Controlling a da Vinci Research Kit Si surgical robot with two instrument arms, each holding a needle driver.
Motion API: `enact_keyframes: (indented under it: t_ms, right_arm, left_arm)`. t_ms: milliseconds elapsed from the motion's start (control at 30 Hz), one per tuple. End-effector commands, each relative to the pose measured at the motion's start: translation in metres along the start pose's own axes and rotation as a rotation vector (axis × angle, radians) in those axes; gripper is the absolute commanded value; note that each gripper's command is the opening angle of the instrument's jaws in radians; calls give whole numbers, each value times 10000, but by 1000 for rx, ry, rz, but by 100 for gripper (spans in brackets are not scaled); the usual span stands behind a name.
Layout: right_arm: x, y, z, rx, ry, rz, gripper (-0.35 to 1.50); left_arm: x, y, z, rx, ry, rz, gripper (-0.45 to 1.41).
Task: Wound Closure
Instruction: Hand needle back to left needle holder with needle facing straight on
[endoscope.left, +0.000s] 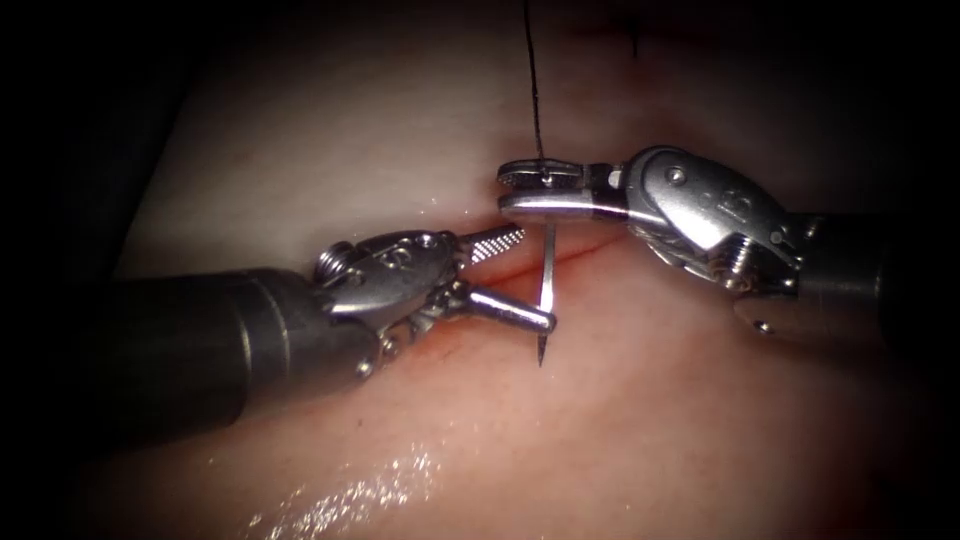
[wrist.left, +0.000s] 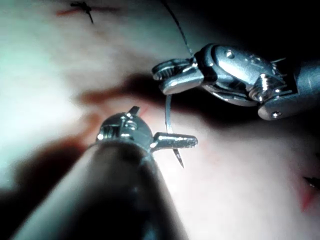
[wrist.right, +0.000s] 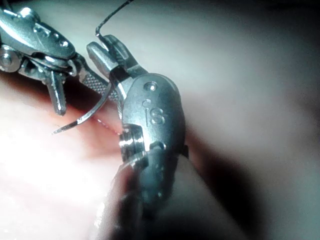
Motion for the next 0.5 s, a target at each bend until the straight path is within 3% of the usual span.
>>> enact_keyframes:
  t_ms: [33, 300, 333, 467, 500]
  right_arm:
    - [-5, 1, 9, -4, 13, -4, -35]
    - [-4, -2, 15, -16, 26, -53, -35]
    - [-4, -3, 16, -17, 26, -53, -35]
    - [-4, -4, 19, -12, 29, -52, -35]
    - [-4, -4, 19, -11, 30, -52, -35]
  left_arm:
    - [2, -5, 8, -5, 7, -3, 78]
    - [0, -6, 13, -40, 20, -43, 78]
    - [-1, -5, 13, -48, 19, -53, 71]
    - [-3, -3, 11, -104, 12, -130, -45]
    - [-3, -2, 11, -112, 10, -159, -45]
